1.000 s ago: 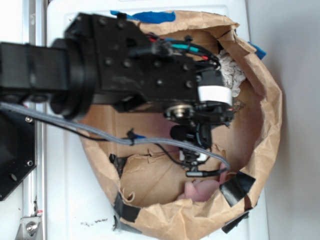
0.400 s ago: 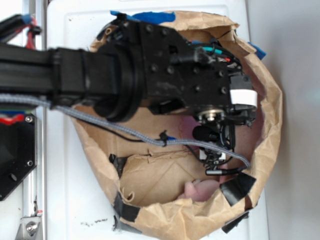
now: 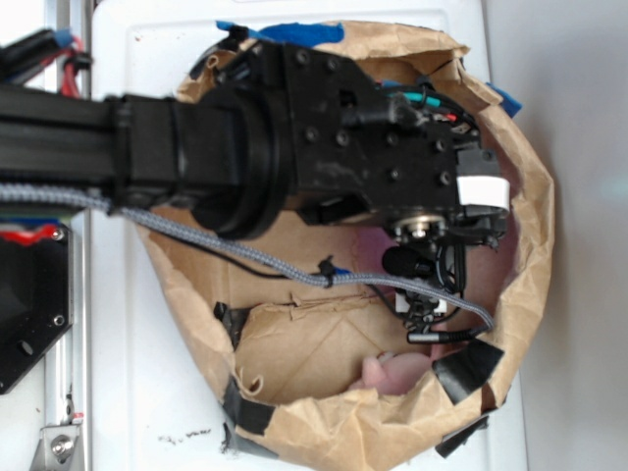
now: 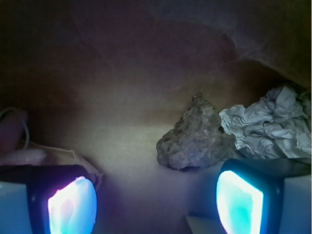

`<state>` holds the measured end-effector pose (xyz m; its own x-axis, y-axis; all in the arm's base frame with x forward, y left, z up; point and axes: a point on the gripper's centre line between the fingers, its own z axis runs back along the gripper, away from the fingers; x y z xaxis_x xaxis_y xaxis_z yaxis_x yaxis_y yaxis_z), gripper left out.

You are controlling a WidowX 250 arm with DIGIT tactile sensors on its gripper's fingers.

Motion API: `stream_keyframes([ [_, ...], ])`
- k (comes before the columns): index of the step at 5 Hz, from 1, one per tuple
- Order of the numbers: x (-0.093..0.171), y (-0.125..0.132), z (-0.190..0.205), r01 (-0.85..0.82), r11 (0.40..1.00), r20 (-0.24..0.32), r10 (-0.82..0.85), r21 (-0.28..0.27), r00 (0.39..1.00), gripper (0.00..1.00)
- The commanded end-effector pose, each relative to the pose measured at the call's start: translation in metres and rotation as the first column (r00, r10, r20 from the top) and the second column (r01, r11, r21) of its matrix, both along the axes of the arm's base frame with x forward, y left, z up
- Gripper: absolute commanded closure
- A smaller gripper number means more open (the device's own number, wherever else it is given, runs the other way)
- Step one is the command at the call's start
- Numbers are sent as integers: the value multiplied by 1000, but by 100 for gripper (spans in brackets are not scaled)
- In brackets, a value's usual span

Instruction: Grab the rock.

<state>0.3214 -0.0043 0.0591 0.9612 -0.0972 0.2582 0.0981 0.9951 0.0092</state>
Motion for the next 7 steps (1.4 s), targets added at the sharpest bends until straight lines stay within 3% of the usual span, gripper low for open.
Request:
stream_keyframes([
  [1, 38, 12, 14, -33, 998, 41, 35, -45, 999, 0],
  [3, 49, 20, 17, -154, 987, 93, 158, -50, 983, 0],
  [5, 45, 16, 16, -101, 995, 105, 103, -19, 989, 0],
  [7, 34, 10, 26, -10, 999, 100, 15, -43, 995, 0],
])
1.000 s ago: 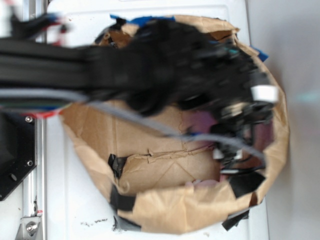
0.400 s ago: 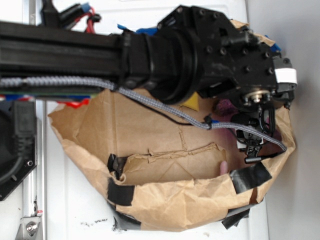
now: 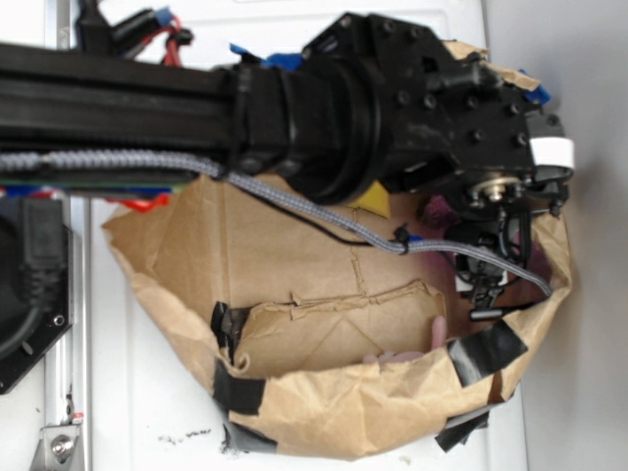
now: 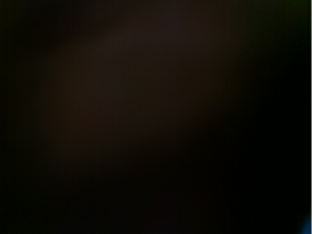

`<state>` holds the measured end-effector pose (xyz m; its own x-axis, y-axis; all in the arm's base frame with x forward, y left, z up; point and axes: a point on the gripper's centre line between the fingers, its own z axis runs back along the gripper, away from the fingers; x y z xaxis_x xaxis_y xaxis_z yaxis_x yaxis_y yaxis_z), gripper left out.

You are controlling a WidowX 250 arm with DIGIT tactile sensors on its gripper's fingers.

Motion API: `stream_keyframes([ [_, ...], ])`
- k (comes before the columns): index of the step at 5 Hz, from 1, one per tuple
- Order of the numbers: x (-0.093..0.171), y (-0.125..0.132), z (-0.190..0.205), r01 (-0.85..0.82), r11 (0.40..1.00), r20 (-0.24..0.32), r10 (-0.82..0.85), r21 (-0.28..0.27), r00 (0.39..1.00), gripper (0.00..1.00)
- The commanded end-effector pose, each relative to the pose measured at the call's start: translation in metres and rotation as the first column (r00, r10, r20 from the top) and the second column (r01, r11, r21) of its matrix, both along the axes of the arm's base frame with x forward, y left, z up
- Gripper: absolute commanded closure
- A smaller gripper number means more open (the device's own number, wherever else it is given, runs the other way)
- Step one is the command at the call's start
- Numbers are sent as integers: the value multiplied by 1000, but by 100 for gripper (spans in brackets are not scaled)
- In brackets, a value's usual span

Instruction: Grab the rock.

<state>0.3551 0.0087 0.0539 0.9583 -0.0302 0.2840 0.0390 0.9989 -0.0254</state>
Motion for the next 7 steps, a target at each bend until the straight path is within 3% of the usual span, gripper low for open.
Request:
stream_keyframes([
  [1, -11, -7, 39, 95, 995, 90, -93, -15, 992, 0],
  [4, -32, -21, 47, 197, 980, 96, -195, -11, 976, 0],
  [7, -21, -11, 31, 140, 990, 69, -141, 23, 988, 0],
])
